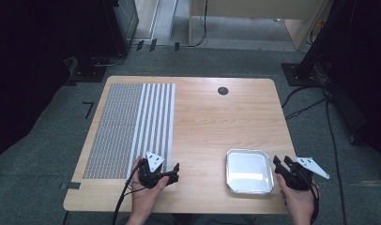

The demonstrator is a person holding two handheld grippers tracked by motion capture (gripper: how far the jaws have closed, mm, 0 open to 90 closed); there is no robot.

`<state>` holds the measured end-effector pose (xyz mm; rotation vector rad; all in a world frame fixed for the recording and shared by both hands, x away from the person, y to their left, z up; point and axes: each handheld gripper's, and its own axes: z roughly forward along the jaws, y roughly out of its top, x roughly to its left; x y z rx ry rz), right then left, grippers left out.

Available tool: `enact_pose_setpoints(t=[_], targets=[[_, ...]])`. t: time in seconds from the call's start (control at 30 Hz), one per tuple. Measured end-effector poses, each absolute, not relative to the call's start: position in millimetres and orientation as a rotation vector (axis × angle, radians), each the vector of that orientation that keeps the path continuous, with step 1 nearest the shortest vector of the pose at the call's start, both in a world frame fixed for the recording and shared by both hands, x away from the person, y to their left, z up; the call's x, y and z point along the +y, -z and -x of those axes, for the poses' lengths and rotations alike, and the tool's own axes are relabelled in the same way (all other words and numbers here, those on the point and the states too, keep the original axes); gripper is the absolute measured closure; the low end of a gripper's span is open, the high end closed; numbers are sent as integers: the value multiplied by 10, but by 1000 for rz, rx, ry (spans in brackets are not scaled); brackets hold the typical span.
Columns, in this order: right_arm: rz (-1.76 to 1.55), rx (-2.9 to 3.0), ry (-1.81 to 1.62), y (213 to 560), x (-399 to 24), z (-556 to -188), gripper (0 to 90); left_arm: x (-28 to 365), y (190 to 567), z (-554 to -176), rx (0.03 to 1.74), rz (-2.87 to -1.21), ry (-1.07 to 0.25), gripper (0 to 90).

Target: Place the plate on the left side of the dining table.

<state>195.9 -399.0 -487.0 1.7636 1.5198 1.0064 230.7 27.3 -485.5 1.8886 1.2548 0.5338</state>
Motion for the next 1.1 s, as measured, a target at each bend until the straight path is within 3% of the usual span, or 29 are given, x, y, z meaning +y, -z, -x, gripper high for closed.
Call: enact_pose_setpoints(t=[0.43, 0.63, 0.97, 1.1], targets=[[-1823, 1586, -1126, 4870, -3961, -1971, 698, -137, 4852, -2283, 1201, -1900, -458, 156], [-1866, 1632, -1152, 4915, -3963, -1994, 804, -362, 4896, -2243, 1196, -1880, -415, 286], [-1946, 1616, -1198, 4926, -3984, -2004, 846, -622, 4911, -2185, 1176, -1853, -346, 404], [-1969, 1602, -1226, 4941, -4007, -2008, 846, -712, 4905, -2158, 1141, -1848, -299, 497]])
